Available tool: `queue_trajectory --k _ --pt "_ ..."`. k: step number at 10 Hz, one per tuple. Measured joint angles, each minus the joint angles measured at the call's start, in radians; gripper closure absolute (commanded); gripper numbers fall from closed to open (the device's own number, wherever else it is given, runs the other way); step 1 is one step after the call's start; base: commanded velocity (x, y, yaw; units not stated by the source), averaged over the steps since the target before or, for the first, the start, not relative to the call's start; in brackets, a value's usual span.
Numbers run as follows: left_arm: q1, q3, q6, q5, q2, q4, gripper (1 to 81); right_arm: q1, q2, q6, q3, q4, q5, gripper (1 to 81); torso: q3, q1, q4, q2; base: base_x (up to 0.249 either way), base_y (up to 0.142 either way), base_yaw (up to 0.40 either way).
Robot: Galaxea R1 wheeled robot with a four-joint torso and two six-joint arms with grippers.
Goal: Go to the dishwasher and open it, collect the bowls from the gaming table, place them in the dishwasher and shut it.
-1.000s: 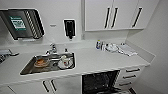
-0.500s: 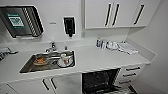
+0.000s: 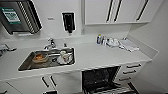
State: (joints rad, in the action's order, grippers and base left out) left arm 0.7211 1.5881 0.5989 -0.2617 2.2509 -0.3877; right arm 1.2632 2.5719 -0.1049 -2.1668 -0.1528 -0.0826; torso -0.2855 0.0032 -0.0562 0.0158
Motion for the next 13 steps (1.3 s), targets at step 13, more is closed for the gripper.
queue_trajectory --k 13 --pt "-0.106 0.003 0.0 -0.149 0.088 0.006 81.1 0.0 0.042 0.003 -0.018 0.007 -0.001 81.1 -0.002 0.0 0.0 -0.002 0.046 0.0 0.0"
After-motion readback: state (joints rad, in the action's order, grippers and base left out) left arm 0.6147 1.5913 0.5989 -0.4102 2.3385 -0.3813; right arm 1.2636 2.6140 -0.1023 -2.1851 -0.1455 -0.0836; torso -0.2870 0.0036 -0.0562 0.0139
